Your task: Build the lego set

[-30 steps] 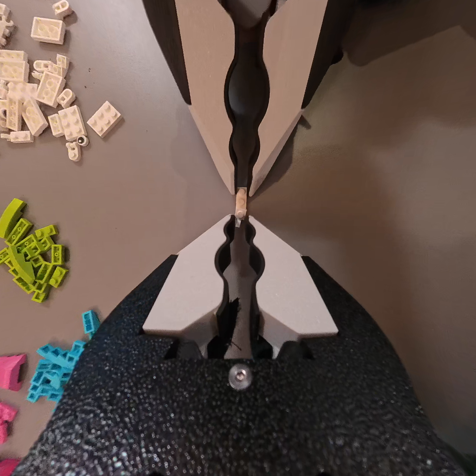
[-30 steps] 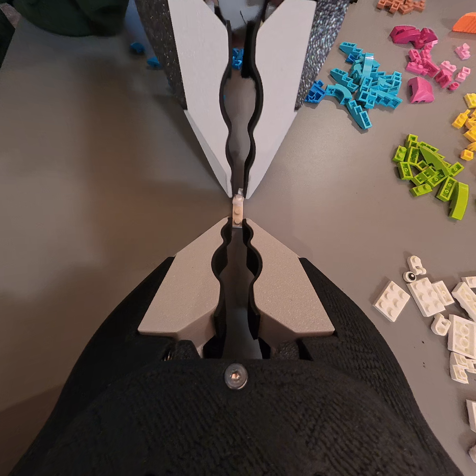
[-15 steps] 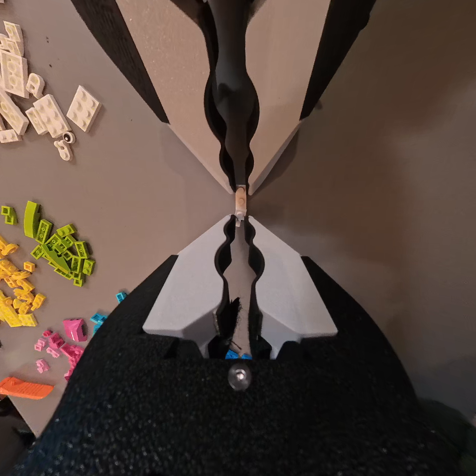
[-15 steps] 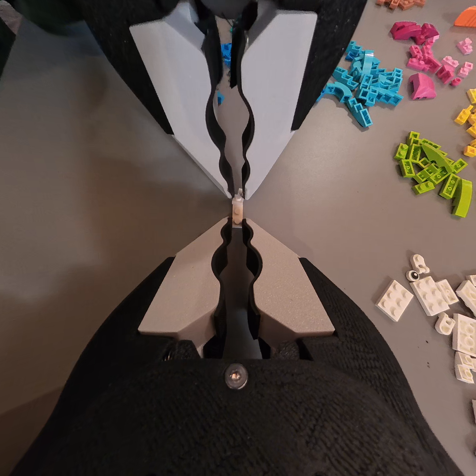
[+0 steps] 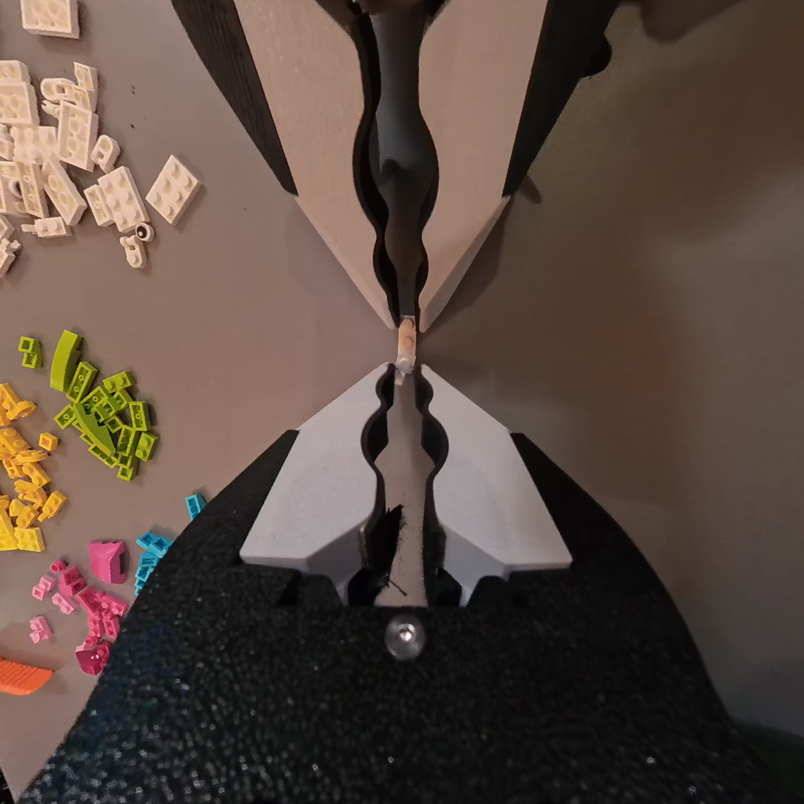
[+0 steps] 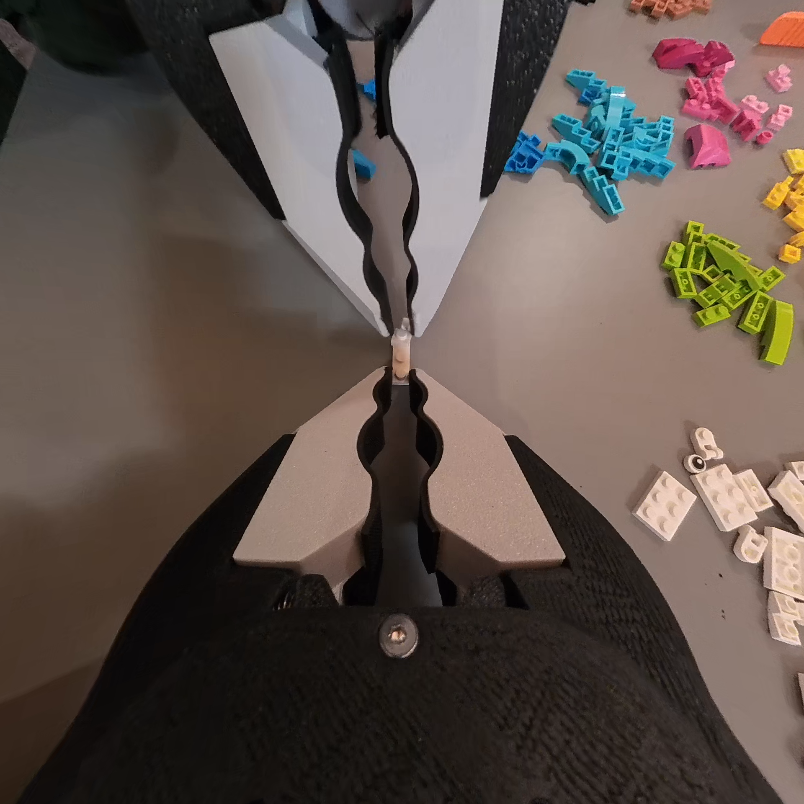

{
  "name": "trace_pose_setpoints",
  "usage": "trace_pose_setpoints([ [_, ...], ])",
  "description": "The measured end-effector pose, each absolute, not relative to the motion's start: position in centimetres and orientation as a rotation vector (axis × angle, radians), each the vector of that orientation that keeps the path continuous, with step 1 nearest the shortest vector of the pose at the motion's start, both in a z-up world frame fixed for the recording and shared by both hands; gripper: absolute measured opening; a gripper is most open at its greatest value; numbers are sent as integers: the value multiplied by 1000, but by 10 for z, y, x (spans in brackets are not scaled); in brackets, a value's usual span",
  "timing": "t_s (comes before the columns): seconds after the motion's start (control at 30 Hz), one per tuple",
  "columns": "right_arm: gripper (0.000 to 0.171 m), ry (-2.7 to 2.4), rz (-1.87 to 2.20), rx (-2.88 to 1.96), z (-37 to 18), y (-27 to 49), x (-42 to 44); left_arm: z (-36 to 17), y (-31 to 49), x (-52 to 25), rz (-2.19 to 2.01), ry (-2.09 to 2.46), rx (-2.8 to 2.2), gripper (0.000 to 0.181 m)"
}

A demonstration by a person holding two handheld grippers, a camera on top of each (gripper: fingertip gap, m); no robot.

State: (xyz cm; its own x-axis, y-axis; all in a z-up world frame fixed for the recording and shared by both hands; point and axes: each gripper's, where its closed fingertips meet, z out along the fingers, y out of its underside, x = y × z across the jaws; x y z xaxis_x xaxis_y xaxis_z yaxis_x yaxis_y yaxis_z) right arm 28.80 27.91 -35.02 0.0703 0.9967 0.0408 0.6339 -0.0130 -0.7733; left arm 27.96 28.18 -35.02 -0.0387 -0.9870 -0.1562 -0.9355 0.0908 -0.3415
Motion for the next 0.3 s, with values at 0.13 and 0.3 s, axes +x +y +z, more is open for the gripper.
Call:
trace_pose_setpoints([
  [0.13,6,-1619,739,-1715,-349,280,288,-346,280,281,-243,2012,-1894,12],
  [0.3,6,-1613,746,-1713,-347,280,288,-338,280,277,-280,1947,-1889,19],
])
